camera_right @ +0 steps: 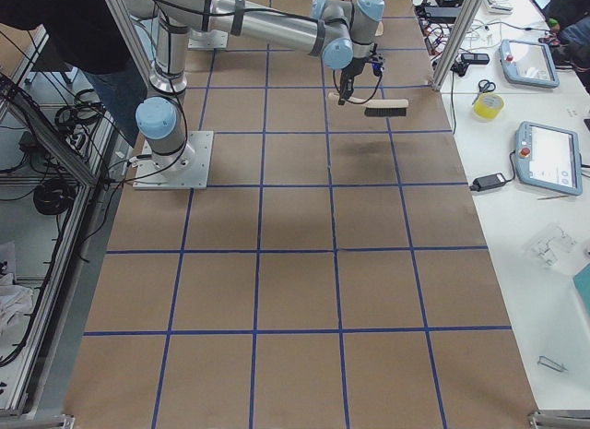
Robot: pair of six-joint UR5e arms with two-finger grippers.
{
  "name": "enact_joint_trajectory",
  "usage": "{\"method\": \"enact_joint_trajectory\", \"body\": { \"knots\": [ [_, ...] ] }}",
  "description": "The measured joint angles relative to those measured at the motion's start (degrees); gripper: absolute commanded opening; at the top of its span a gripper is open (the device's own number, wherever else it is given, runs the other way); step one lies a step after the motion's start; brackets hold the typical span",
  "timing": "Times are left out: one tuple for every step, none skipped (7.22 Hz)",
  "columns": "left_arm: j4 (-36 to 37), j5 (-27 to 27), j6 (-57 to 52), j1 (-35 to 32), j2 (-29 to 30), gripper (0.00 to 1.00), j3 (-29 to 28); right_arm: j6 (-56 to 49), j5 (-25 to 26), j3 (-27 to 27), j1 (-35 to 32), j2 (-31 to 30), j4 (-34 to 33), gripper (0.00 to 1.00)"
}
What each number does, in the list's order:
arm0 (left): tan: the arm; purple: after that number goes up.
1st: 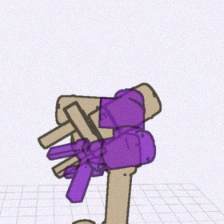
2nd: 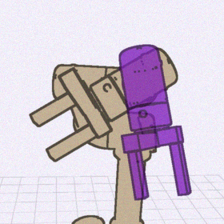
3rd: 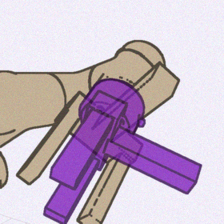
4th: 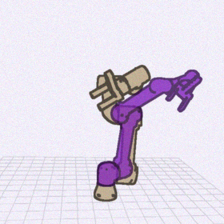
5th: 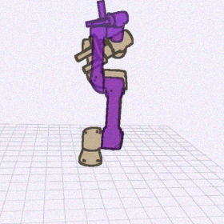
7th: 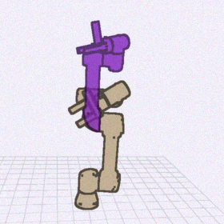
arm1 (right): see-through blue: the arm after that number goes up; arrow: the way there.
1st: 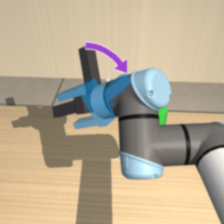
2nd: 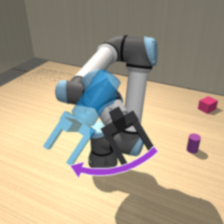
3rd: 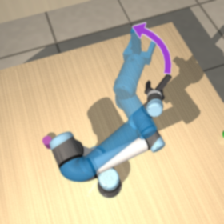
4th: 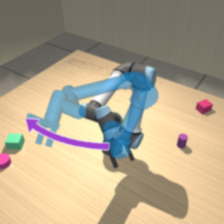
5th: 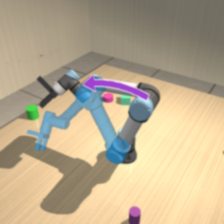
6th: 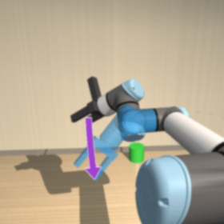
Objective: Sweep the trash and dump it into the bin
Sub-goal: 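Carry the loaded dustpan to the black bin with the left gripper while the right withdraws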
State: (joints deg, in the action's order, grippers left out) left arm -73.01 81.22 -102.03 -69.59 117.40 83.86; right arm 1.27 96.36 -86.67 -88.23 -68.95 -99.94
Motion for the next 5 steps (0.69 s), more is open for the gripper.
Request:
{"method": "enact_joint_trajectory", "body": {
  "knots": [
    [-3.89,-0.32,-2.45,2.12,-1.7,0.0,-1.02,-6.06,0.19,-1.12,5.35,-0.51,-0.08,0.0],
    [-9.16,-0.45,-6.5,4.84,-3.23,0.0,-2.97,-12.15,0.08,-2.56,9.82,-0.58,-0.6,0.0],
    [-15.13,-0.5,-10.87,8.57,-4.23,0.0,-5.83,-17.51,-0.08,-4.21,13.69,-0.46,-1.84,0.0],
    [-20.6,-0.4,-15.72,12.88,-4.61,0.0,-9.08,-21.36,-0.2,-5.93,16.98,-0.28,-3.7,0.0],
    [-24.87,-0.16,-20.55,17.11,-4.61,0.0,-12.43,-23.89,-0.28,-7.52,19.11,-0.14,-5.79,0.0]
  ]
}}
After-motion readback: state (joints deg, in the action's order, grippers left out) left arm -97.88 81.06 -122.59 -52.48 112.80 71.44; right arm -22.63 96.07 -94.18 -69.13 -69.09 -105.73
